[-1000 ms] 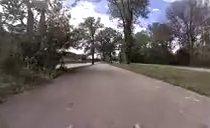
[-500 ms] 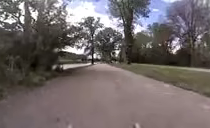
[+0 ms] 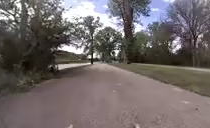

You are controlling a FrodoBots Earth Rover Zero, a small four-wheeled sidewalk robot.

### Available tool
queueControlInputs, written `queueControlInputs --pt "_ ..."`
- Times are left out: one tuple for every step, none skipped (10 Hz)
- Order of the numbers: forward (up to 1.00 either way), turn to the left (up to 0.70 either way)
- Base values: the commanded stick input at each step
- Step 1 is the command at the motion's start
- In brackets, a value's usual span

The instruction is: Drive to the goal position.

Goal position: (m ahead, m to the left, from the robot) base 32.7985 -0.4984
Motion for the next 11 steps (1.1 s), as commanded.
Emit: queueControlInputs --pt "1.00 0.00" --pt "1.00 0.00" --pt "1.00 0.00" --pt "1.00 0.00" --pt "1.00 0.00" --pt "1.00 0.00" --pt "1.00 0.00" --pt "1.00 0.00" --pt "1.00 0.00" --pt "1.00 0.00" --pt "1.00 0.00"
